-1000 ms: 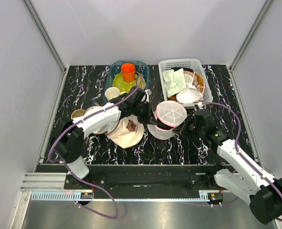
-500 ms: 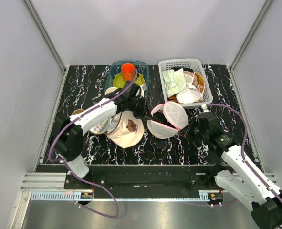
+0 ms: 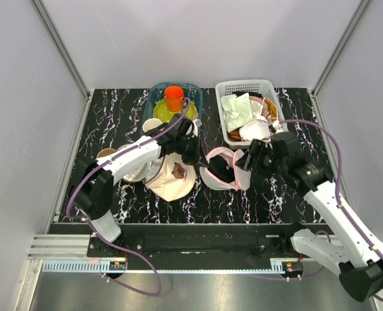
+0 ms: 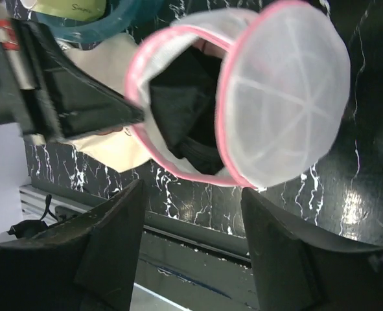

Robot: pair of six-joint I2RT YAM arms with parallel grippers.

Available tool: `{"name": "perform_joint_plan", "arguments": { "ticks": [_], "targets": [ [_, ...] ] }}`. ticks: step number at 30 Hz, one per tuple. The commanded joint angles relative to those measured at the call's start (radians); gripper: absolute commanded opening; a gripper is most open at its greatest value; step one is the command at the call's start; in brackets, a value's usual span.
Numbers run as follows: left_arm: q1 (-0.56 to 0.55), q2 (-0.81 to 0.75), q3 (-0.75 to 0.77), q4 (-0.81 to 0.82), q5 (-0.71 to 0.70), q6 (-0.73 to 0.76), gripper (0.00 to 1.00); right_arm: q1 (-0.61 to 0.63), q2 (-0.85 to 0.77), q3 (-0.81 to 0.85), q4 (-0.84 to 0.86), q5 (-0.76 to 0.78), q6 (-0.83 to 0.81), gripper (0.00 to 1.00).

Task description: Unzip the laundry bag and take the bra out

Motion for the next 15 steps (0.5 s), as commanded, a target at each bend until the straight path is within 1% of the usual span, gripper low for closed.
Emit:
{"name": "perform_joint_plan", "arguments": {
  "ticks": [1,2,3,4,5,8,9,11,12,13,15],
  "targets": [
    [-0.011,-0.035,-0.006,0.063,0.008,-0.018,0.0,0.079,0.159,0.17,-0.095,0.135,-0.104,0.71],
    [-0.012,-0.034,-0.003,0.062,0.011,-0.017,0.0,0.099,0.196,0.214,-0.115,0.21,-0.107,0.75],
    [-0.012,-0.034,-0.002,0.063,0.011,-0.017,0.0,0.119,0.258,0.23,-0.12,0.236,-0.106,0.76],
    [-0.012,-0.035,0.0,0.062,0.011,-0.018,0.0,0.123,0.285,0.24,-0.12,0.262,-0.099,0.77],
    [-0.012,-0.034,0.0,0.062,0.011,-0.018,0.0,0.125,0.305,0.245,-0.103,0.305,-0.096,0.77],
    [-0.014,-0.043,-0.003,0.062,0.003,-0.023,0.0,0.126,0.36,0.225,-0.059,0.362,-0.089,0.76],
    [-0.015,-0.048,-0.005,0.062,0.005,-0.024,0.0,0.125,0.381,0.218,-0.043,0.359,-0.096,0.71],
    [-0.018,-0.052,-0.006,0.062,0.005,-0.024,0.0,0.126,0.406,0.198,-0.022,0.33,-0.11,0.65],
    [-0.017,-0.052,-0.008,0.062,0.006,-0.023,0.0,0.126,0.43,0.195,-0.026,0.324,-0.125,0.58],
    [-0.017,-0.055,-0.009,0.062,0.008,-0.021,0.0,0.125,0.438,0.188,-0.031,0.327,-0.125,0.43],
    [-0.02,-0.057,-0.022,0.063,0.008,-0.021,0.0,0.125,0.422,0.156,-0.042,0.354,-0.107,0.26]
  ]
}}
